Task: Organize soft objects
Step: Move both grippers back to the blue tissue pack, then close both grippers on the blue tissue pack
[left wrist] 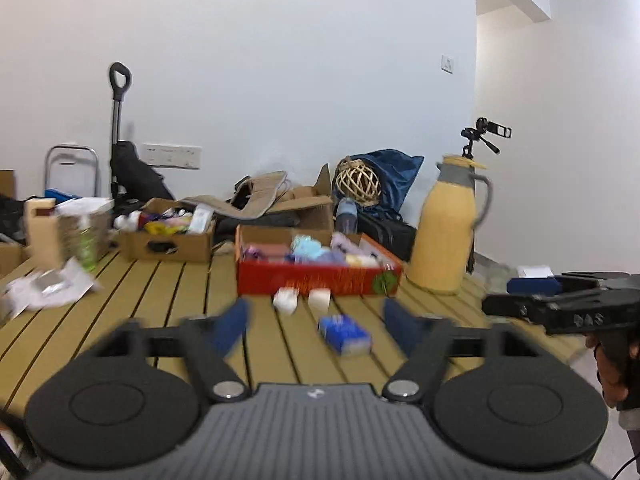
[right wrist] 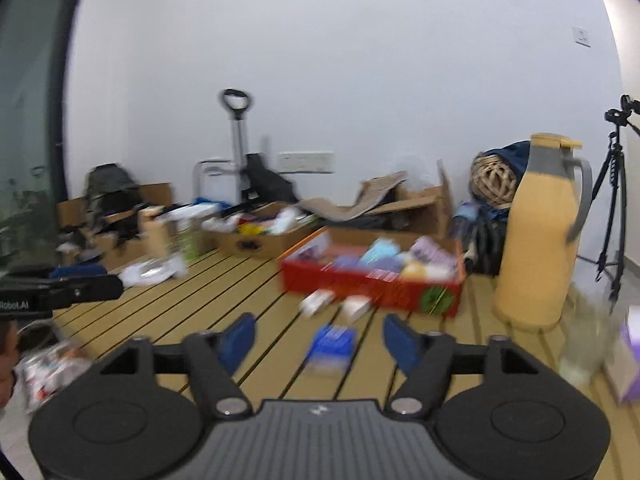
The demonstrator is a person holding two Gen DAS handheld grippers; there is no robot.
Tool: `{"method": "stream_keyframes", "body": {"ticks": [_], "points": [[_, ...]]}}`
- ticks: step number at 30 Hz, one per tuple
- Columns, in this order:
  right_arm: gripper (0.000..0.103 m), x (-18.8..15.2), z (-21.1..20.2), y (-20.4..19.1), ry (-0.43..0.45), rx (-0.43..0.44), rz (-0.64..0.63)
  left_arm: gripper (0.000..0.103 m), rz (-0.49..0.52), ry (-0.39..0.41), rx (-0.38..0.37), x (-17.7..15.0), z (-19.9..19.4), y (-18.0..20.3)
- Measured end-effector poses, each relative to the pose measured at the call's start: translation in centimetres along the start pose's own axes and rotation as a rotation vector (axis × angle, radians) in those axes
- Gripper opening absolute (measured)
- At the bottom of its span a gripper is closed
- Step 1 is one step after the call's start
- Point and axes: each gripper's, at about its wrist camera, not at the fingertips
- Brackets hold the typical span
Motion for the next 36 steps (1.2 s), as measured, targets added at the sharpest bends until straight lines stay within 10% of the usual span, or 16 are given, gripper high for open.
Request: {"method": "stream_keyframes", "body": {"ticks": [6, 14, 27, 34, 36], "points": [[0.077, -4.4, -4.1, -3.7, -0.041, 0.106, 0.004, 0.084, 0.080, -0.005, 0.008, -2.4, -3.7, 0.7], [0.077, -4.6, 0.3, -3.4, -0.060, 0.000, 0.006, 0.084, 0.016, -0.045, 0.004, -2.7, 0.6, -0.3], [0.072, -3.4, 21.7, 0.9, -0.222, -0.058, -0.023, 0.083, -0.036, -0.223, -0.001, -0.6, 21.5, -3.5], [0.062, -3.2, 22.1, 7.7, -0.249, -0.284, 0.025, 0.064, -0.079, -0.333, -0.156, 0.2, 31.7, -3.8], [0.062, -3.0, 21.7, 9.1, -0.218, -0.223, 0.105, 0.061, -0.111, -0.381, -0.208, -0.4, 33.6, -3.5]]}}
Point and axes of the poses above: each gripper's, at about its wrist camera, not at the fingertips, and z roughly the way its jaws point, y to its right, x to its top, and after that the axes turned 5 degrees about -z, right-handed
